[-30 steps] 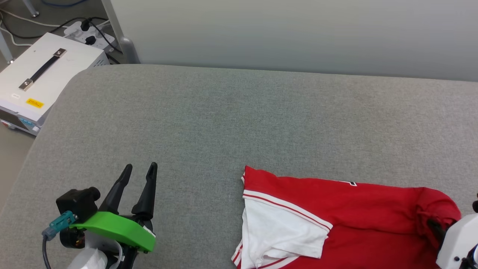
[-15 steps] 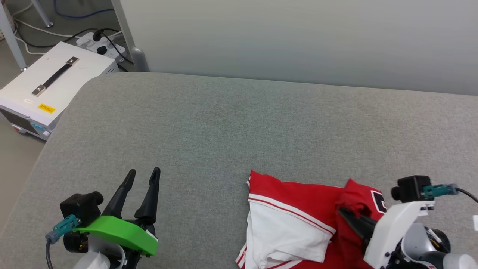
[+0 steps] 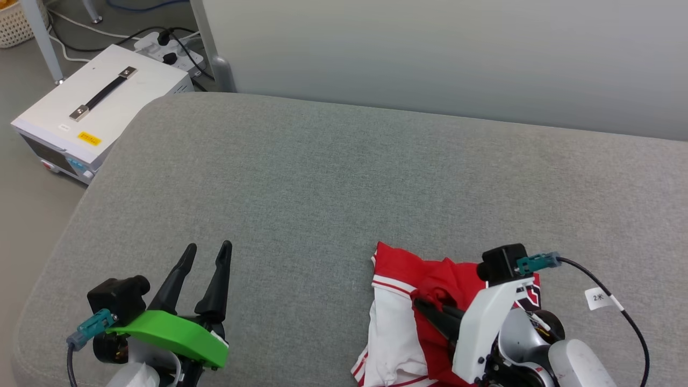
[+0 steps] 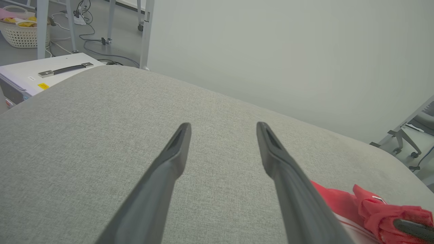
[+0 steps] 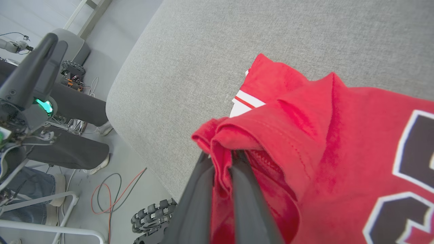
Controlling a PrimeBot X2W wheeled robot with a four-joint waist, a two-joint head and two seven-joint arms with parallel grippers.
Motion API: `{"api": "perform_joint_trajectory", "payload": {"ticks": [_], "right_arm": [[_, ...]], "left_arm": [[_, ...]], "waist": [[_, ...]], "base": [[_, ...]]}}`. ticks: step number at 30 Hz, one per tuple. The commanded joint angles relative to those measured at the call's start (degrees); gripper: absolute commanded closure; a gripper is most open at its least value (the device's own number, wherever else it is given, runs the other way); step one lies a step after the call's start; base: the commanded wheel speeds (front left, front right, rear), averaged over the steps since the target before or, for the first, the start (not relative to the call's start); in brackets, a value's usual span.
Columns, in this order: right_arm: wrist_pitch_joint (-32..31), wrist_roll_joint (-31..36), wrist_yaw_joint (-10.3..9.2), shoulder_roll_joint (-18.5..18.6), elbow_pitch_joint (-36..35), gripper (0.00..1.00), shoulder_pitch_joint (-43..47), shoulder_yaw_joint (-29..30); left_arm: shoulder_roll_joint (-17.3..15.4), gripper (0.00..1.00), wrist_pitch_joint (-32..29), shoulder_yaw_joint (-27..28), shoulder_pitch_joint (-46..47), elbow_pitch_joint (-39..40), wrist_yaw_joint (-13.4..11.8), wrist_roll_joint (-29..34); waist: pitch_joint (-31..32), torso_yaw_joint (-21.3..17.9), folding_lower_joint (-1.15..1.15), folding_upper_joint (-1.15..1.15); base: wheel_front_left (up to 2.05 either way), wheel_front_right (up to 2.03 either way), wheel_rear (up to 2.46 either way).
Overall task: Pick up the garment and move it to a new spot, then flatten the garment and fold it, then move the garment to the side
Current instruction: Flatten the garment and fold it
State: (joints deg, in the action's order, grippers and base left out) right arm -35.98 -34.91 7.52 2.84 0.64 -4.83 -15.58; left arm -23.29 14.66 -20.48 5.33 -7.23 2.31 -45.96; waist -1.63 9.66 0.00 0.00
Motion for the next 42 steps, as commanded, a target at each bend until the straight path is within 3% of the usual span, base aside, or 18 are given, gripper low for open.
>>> {"api": "perform_joint_trajectory", "payload": {"ticks": [1, 6, 7, 8, 13, 21, 28, 39, 42], "right_arm": [[0.99, 0.22, -0.03, 0.05, 1.35, 1.0, -1.45, -0.73], [3.74, 1.24, -0.03, 0.05, 7.33, 1.0, -4.05, -4.32], [4.22, 1.72, -0.03, 0.05, 8.36, 0.6, -4.44, -4.75], [4.59, 2.4, -0.03, 0.05, 9.38, 0.0, -5.0, -5.82], [7.7, 4.72, -0.03, 0.04, 10.71, 0.0, -7.35, -11.36], [8.12, 1.67, -0.03, 0.04, 7.58, 0.0, -8.97, -16.24], [10.99, 9.39, -0.03, 0.42, 6.38, 0.0, -11.23, -11.04], [29.63, 21.36, -0.03, 11.53, 2.94, 0.0, -12.37, 1.31], [34.62, 22.5, -0.03, 11.73, 1.41, 0.0, -9.4, 7.21]], "left_arm": [[0.32, 0.0, 0.25, 0.04, 0.01, -0.2, 0.39, -0.28], [0.67, 0.0, 0.27, 0.09, 0.15, -0.54, 0.61, -0.18], [0.75, 0.0, 0.27, 0.06, 0.16, -0.6, 0.65, -0.14], [0.83, 0.0, 0.27, 0.02, 0.19, -0.68, 0.7, -0.08], [0.96, 0.0, 0.29, 0.16, 0.28, -0.94, 0.86, 0.04], [1.04, 0.0, 0.3, 0.18, 0.16, -1.06, 0.84, 0.27], [1.38, 0.0, 0.31, 0.35, 0.04, -0.37, 0.94, 0.76], [4.64, 0.0, 0.33, 5.56, -0.91, 3.69, 1.51, 7.2], [6.23, 0.0, 0.33, 7.46, -1.47, 5.14, 1.95, 9.92]], "waist": [[-0.63, 0.72, 0.0, 0.0], [-1.19, 1.57, 0.0, 0.0], [-1.23, 1.69, 0.0, 0.0], [-1.28, 1.81, 0.0, 0.0], [-1.27, 2.04, 0.0, 0.0], [-0.49, 1.69, 0.0, 0.0], [-0.15, 0.86, 0.0, 0.0], [0.15, -1.39, 0.0, 0.0], [-0.01, -1.96, 0.0, 0.0]], "base": [[0.0, 0.0, 0.0], [0.0, 0.0, 0.0], [0.0, 0.0, 0.0], [0.0, 0.0, 0.0], [0.0, 0.0, 0.0], [0.0, 0.0, 0.0], [0.0, 0.0, 0.0], [0.0, 0.0, 0.0], [0.0, 0.0, 0.0]]}}
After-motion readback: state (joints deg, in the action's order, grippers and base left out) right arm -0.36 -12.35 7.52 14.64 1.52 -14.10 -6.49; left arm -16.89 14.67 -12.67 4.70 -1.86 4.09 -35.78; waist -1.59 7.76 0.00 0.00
